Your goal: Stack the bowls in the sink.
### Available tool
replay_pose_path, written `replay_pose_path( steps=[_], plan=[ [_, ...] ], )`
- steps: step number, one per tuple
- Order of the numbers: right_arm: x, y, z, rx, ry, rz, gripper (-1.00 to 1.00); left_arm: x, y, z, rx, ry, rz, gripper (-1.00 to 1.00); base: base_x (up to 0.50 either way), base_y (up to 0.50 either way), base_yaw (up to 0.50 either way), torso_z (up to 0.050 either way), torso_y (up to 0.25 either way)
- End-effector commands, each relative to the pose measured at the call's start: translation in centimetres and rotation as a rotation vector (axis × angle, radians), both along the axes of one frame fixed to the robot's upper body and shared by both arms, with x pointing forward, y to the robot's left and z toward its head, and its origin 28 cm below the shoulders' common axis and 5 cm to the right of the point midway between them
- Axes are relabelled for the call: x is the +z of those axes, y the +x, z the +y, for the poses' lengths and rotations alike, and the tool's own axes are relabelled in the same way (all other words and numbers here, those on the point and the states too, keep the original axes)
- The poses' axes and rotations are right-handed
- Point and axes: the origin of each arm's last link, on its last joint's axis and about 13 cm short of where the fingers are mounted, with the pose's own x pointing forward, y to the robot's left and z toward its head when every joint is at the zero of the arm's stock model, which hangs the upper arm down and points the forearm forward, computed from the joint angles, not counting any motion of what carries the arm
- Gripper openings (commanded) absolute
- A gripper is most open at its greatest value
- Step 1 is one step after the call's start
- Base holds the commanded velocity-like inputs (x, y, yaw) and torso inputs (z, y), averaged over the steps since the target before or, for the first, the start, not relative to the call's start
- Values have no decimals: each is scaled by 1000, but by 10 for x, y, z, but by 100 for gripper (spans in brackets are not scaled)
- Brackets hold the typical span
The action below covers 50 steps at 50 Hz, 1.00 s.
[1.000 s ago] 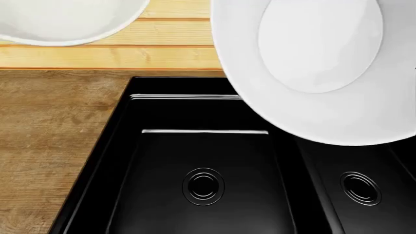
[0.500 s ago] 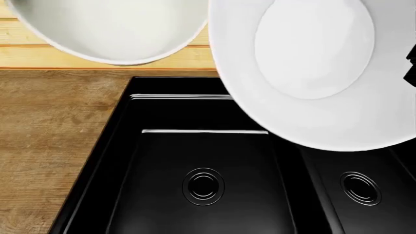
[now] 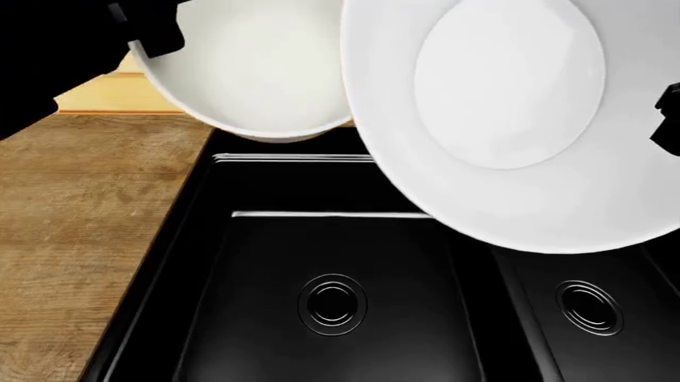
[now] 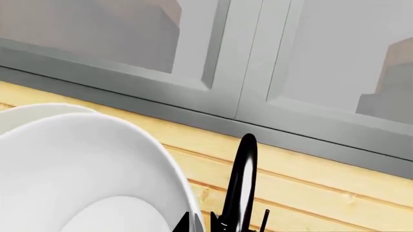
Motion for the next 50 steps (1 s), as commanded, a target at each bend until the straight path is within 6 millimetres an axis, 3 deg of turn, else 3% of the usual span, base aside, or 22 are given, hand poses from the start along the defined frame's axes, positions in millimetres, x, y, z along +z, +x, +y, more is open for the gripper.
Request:
replay_pose_path(
  steps=[1, 18, 50],
  plan=[
    [0, 1, -1, -11, 6, -14, -100, -12, 10, -5, -23, -45, 37, -100, 0, 0, 0, 0, 0],
    [-3, 2, -2, -13, 15, -5, -100, -28, 14, -12, -79, -55, 129, -100, 0, 0, 0, 0, 1],
    [-6, 4, -3, -20, 14, 4, -100, -53, 16, -5, -69, -8, 251, -100, 0, 0, 0, 0, 1]
  ],
)
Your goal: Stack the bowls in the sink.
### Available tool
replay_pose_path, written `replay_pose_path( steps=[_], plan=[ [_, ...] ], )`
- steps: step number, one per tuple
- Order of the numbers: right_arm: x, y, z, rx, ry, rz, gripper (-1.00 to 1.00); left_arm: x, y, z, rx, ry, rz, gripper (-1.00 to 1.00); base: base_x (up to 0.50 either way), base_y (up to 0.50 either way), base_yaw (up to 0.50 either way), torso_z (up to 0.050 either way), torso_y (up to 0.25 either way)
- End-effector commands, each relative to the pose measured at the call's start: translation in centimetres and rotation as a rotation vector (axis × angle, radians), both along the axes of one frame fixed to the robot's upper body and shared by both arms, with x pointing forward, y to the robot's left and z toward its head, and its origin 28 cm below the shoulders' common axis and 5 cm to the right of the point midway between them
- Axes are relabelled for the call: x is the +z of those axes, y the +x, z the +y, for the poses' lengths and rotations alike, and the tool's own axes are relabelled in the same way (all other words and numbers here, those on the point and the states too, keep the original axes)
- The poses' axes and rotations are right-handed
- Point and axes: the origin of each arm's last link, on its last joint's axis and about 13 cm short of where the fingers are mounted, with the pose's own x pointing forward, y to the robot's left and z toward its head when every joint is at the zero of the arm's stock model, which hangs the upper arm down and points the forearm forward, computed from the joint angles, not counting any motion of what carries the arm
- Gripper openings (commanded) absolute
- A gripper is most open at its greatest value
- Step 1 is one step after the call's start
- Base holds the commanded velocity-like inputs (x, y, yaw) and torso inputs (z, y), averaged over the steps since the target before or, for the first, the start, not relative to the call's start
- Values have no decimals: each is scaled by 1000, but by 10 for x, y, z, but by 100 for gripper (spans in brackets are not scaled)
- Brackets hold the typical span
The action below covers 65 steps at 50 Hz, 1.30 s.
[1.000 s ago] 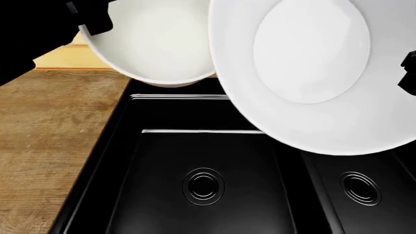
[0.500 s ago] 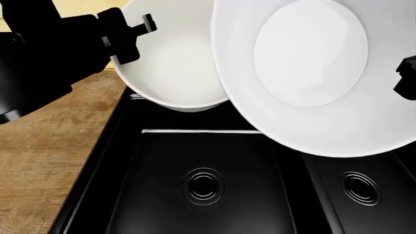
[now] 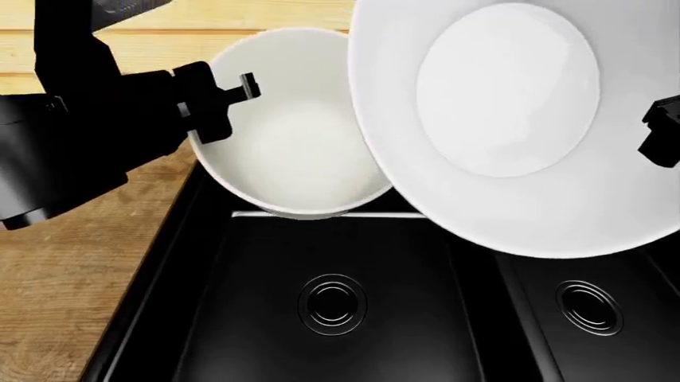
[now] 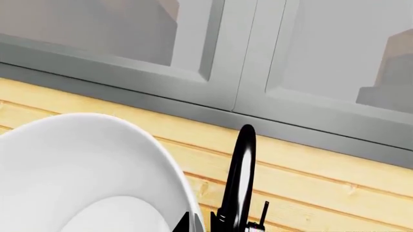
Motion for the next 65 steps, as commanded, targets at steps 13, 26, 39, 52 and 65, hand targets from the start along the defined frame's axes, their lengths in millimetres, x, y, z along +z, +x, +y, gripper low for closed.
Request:
replay_pose_path(
  steps=[13, 26, 39, 52, 65],
  plan=[
    [0, 3, 0, -9, -1, -12, -100, -15, 2, 2, -26, 42, 47, -100, 0, 0, 0, 0, 1],
    [0, 3, 0, -7, 1, -16, -100, -25, 4, 2, -39, 61, 77, -100, 0, 0, 0, 1, 0],
    [0, 2, -1, -10, 2, -16, -100, -37, 3, 1, -66, 77, 116, -100, 0, 0, 0, 0, 1],
    [-2, 3, 0, -11, 4, -12, -100, -46, 7, -3, -106, 73, 136, -100, 0, 0, 0, 0, 1],
    [-2, 3, 1, -4, 5, -10, -100, -58, 12, -1, -113, 39, 149, -100, 0, 0, 0, 1, 1]
  ],
)
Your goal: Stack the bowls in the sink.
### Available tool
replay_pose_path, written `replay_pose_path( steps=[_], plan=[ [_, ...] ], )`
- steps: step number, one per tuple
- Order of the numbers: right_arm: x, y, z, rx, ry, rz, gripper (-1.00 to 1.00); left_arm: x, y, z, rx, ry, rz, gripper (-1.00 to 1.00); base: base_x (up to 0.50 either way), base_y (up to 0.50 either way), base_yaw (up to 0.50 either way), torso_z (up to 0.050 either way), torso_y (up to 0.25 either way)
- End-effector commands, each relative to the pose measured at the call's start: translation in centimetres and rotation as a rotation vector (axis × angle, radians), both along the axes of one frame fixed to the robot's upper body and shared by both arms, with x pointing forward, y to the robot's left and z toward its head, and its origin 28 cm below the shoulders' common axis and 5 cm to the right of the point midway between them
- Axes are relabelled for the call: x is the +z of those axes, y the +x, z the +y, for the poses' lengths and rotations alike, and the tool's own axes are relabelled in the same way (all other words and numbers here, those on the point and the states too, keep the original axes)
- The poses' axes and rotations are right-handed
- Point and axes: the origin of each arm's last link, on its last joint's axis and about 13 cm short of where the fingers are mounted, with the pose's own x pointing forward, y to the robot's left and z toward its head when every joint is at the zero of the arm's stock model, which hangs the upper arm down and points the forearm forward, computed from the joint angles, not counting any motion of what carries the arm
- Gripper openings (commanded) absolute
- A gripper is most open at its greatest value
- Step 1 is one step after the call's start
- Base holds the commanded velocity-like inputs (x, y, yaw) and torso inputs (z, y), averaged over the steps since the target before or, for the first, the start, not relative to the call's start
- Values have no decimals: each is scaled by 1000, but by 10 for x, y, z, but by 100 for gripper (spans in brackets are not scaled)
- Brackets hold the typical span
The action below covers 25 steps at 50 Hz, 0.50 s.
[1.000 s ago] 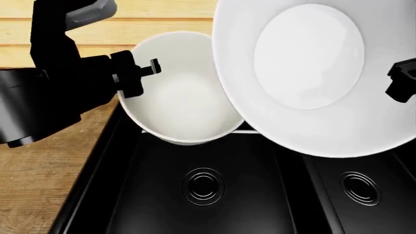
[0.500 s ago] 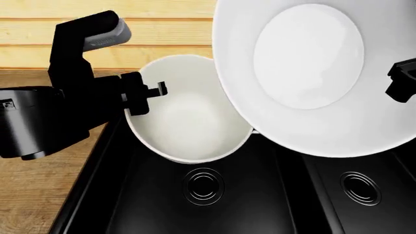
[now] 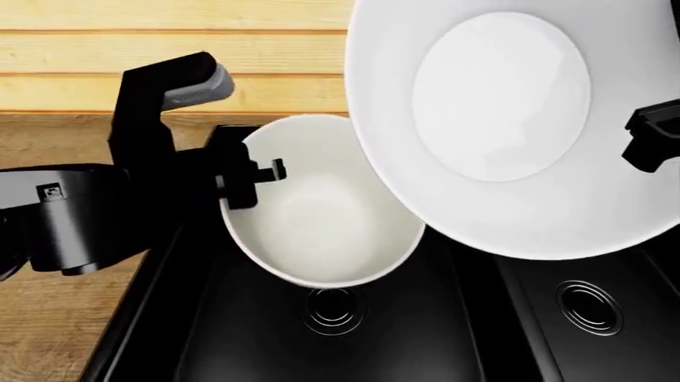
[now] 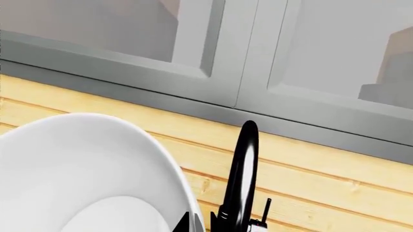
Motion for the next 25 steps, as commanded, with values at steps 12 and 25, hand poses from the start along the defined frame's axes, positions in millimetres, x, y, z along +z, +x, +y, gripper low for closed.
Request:
replay_pose_path(
  steps=[12, 25],
  plan=[
    [0, 0, -1, -5, 12, -17, -100, -25, 10, -3, -13, -40, 41, -100, 0, 0, 0, 0, 0],
    [-2, 0, -2, -2, 16, -16, -100, -41, 13, -6, -31, -45, 76, -100, 0, 0, 0, 0, 1]
  ],
)
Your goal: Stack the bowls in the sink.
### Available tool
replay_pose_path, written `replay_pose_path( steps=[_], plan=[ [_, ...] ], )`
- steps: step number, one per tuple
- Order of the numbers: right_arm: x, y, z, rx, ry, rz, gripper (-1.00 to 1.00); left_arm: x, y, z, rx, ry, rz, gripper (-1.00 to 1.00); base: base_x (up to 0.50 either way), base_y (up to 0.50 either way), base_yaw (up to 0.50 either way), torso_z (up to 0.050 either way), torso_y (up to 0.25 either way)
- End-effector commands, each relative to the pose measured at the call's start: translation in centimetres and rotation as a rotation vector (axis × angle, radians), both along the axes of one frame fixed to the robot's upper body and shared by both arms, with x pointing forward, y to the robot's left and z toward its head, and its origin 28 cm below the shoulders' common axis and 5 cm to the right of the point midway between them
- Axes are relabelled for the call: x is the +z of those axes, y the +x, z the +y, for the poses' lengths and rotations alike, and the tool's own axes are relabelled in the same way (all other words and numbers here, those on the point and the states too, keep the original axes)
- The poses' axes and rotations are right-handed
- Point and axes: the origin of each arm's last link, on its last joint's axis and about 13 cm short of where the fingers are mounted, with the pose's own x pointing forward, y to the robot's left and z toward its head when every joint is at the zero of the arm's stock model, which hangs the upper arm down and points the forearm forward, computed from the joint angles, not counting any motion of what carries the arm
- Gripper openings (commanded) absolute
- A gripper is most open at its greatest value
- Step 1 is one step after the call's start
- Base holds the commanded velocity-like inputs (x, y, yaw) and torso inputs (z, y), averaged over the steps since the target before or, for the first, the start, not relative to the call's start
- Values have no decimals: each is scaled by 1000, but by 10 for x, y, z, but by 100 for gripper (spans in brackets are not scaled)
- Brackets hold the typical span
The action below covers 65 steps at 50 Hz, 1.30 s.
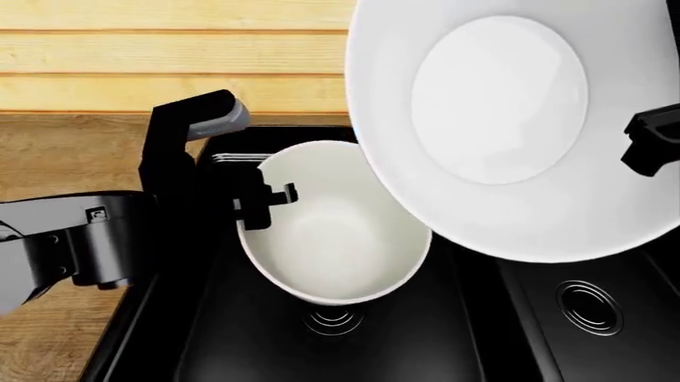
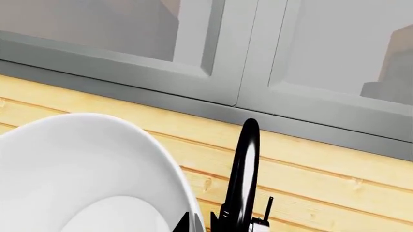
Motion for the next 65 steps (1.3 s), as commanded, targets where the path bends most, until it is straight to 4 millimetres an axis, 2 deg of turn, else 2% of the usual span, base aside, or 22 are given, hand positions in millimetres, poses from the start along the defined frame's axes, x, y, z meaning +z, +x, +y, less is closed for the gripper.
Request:
replay_pose_path(
  steps=[1, 30, 65],
  plan=[
    [1, -1, -1, -8, 6, -19, -100, -11, 3, -2, -8, -13, 19, -100, 0, 0, 0, 0, 0],
    [-2, 0, -1, -8, 9, -14, -100, -43, 8, -2, -3, -62, 91, -100, 0, 0, 0, 0, 0],
    [-3, 1, -1, -10, 9, -11, -100, -59, 7, -3, -1, -25, 160, -100, 0, 0, 0, 0, 1]
  ],
)
